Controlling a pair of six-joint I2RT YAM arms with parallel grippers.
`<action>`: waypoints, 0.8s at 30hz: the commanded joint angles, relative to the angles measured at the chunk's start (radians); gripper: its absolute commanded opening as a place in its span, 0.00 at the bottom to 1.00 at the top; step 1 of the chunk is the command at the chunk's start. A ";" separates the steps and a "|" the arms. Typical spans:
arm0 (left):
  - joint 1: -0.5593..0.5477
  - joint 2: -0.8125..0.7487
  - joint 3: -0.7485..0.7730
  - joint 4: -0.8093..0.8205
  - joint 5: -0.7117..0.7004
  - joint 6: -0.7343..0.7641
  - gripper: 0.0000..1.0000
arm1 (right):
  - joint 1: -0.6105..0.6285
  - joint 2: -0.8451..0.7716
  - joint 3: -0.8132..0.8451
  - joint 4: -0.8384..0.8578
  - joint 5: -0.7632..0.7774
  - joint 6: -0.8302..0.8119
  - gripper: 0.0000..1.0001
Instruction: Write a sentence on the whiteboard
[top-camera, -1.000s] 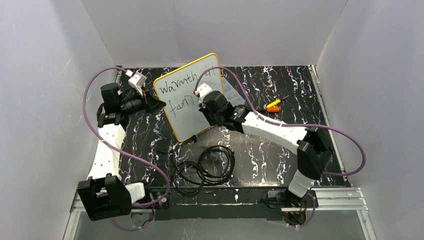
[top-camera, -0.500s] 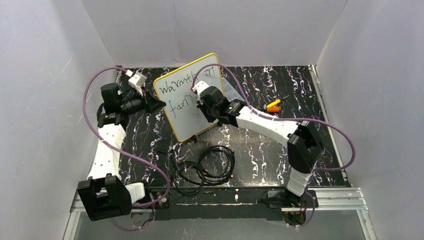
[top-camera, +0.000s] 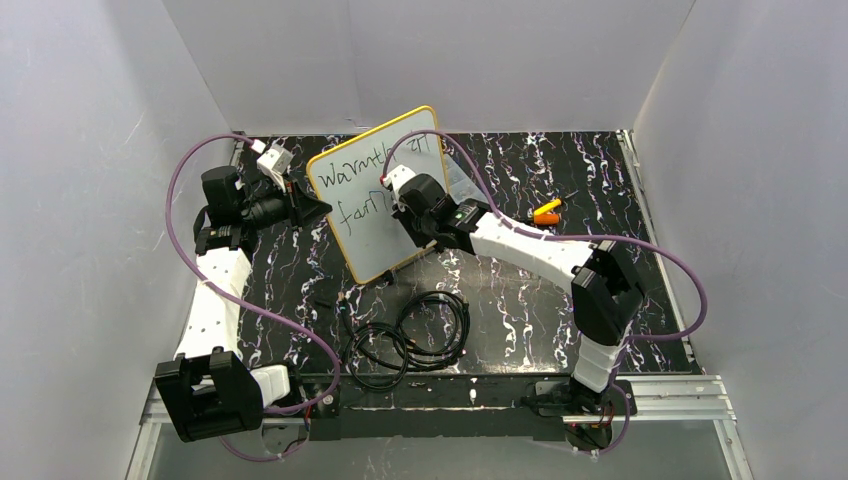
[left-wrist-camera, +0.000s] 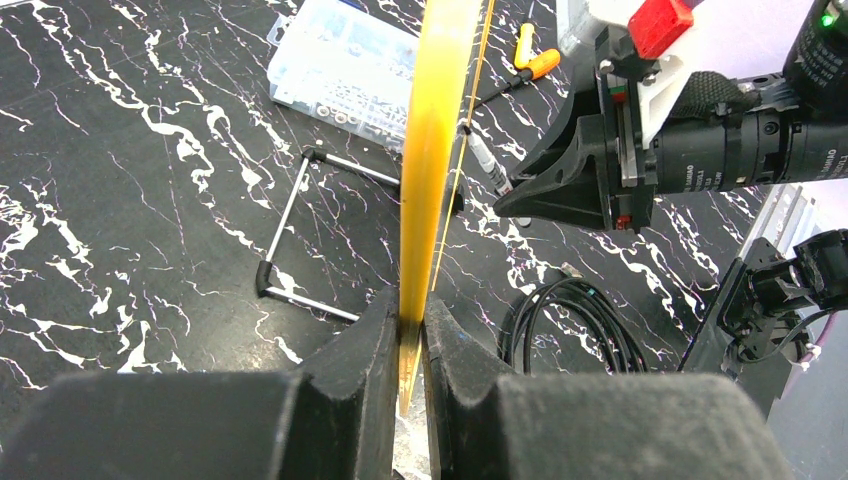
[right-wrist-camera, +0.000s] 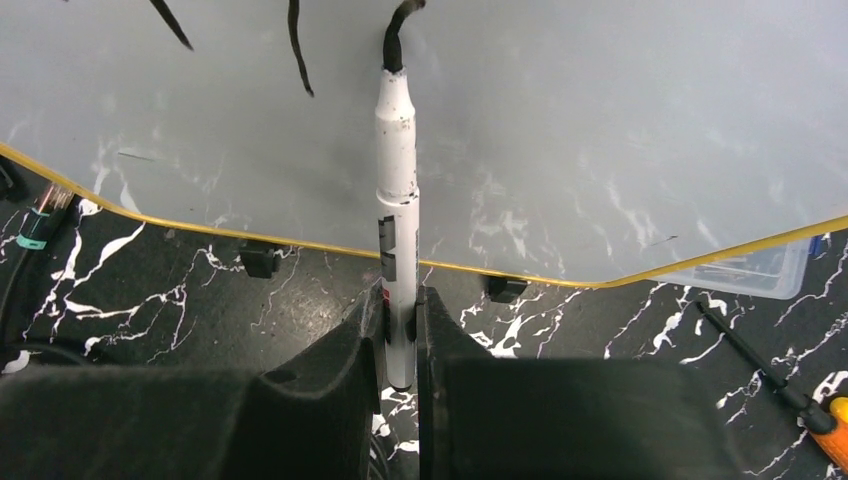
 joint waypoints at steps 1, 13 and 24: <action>-0.013 -0.030 -0.011 -0.020 0.041 -0.012 0.00 | -0.006 0.014 -0.021 0.009 -0.032 0.020 0.01; -0.012 -0.032 -0.011 -0.020 0.041 -0.012 0.00 | -0.005 -0.070 -0.036 0.063 -0.016 0.022 0.01; -0.012 -0.028 -0.011 -0.019 0.041 -0.012 0.00 | -0.006 -0.030 0.055 0.043 0.040 -0.003 0.01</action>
